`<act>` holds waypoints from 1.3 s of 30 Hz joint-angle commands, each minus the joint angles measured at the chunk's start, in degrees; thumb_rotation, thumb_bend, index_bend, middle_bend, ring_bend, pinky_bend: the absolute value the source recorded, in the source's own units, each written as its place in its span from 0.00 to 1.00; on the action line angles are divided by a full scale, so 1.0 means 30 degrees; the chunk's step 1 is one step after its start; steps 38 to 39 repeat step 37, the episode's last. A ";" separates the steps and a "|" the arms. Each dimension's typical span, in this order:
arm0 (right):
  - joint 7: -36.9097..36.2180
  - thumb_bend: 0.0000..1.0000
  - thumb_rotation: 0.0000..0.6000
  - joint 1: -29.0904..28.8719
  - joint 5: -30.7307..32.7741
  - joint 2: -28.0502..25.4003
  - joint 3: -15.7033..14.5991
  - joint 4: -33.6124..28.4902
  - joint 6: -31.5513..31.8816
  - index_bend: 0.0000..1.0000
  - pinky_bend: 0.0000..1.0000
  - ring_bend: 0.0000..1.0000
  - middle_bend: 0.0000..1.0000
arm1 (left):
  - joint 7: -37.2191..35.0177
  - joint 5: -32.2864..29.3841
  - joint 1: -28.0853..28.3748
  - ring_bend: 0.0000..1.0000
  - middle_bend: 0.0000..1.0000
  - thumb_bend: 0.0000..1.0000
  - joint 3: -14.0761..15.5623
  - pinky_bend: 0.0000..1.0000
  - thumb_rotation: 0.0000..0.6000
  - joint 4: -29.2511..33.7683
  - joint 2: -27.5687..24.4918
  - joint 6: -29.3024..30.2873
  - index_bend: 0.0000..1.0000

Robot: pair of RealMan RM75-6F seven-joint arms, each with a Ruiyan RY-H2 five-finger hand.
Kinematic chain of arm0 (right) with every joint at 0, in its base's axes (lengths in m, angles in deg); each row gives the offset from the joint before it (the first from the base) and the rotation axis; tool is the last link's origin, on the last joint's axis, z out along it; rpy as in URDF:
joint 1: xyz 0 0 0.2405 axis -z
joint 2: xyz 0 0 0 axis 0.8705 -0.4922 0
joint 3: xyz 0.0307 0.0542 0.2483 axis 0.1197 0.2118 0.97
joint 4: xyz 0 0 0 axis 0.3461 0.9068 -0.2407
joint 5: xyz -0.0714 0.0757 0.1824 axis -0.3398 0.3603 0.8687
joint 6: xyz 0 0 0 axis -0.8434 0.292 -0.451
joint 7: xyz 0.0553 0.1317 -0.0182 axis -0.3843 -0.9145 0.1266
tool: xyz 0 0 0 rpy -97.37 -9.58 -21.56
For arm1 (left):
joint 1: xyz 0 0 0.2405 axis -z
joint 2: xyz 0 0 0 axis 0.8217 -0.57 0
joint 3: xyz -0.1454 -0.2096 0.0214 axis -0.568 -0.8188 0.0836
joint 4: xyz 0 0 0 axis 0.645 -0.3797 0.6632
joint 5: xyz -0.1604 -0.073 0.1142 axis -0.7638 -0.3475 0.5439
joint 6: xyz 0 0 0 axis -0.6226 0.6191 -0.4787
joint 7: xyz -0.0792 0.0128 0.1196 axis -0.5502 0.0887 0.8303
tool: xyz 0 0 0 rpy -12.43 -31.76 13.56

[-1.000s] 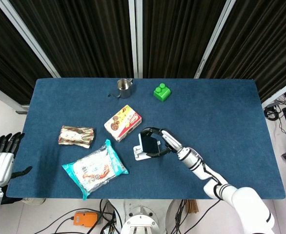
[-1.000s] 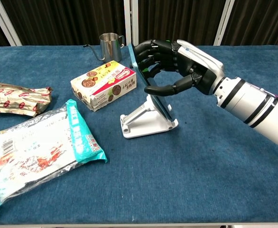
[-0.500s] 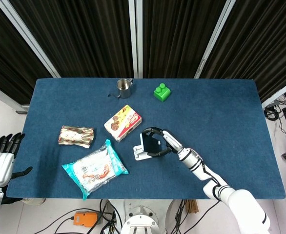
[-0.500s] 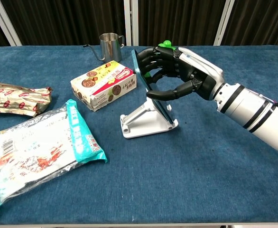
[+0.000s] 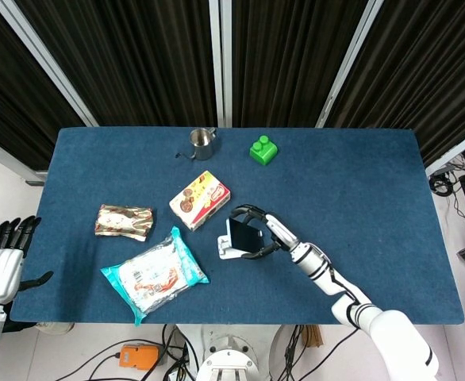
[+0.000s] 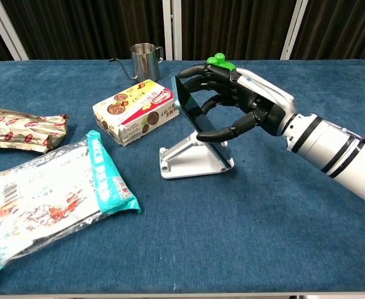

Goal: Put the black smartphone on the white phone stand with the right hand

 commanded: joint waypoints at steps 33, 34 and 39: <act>1.8719 0.18 1.00 0.9954 0.6962 -2.0270 -0.0910 -2.2183 0.1348 0.00 0.00 0.00 0.01 | -0.2044 -0.0091 -0.1312 0.00 0.06 0.02 0.0178 0.00 1.00 -0.0621 0.0049 0.1609 0.06; 1.8563 0.18 1.00 1.0199 0.6916 -2.0237 -0.0911 -2.2048 0.1469 0.00 0.00 0.00 0.01 | -0.2050 -0.0054 -0.1379 0.00 0.06 0.02 0.0215 0.00 1.00 -0.0610 0.0079 0.1683 0.06; 1.8055 0.18 1.00 1.0742 0.6640 -2.0066 -0.0709 -2.1696 0.1816 0.00 0.00 0.00 0.01 | -0.1998 0.0112 -0.1529 0.00 0.06 0.02 0.0316 0.00 1.00 -0.0547 0.0165 0.1870 0.06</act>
